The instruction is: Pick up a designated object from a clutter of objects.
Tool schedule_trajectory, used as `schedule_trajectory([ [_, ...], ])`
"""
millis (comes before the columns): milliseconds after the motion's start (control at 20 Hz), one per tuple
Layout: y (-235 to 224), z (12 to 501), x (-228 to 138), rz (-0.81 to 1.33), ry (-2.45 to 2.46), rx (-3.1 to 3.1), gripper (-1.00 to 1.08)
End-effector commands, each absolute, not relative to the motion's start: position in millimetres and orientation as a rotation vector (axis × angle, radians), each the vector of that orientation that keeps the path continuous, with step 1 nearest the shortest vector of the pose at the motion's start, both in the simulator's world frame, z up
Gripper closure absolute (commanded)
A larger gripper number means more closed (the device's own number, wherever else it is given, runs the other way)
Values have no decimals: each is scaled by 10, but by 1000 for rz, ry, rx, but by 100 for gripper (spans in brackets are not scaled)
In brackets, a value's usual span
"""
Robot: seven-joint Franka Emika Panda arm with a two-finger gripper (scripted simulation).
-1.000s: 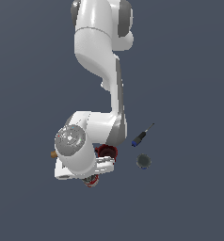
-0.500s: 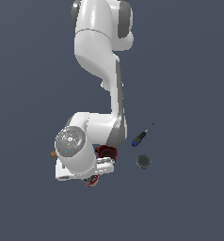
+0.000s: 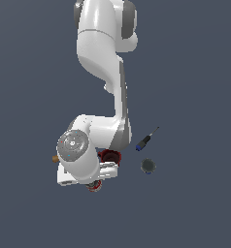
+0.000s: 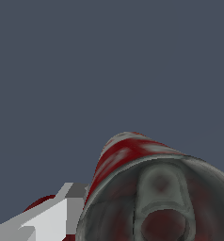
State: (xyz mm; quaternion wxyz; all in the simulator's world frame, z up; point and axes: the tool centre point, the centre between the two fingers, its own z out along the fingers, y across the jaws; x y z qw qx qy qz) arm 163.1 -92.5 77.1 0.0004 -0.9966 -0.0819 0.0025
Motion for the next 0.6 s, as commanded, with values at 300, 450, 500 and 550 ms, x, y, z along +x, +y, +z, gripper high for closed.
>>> schedule_trajectory([
  [300,-828,1126,1607,2,-258,-3131,108],
  [450,-759,1364,1582,2,-258,-3131,108],
  [500,-733,1457,1573,2,-258,-3131,108],
  [550,-704,1556,1563,2,-258,-3131,108],
])
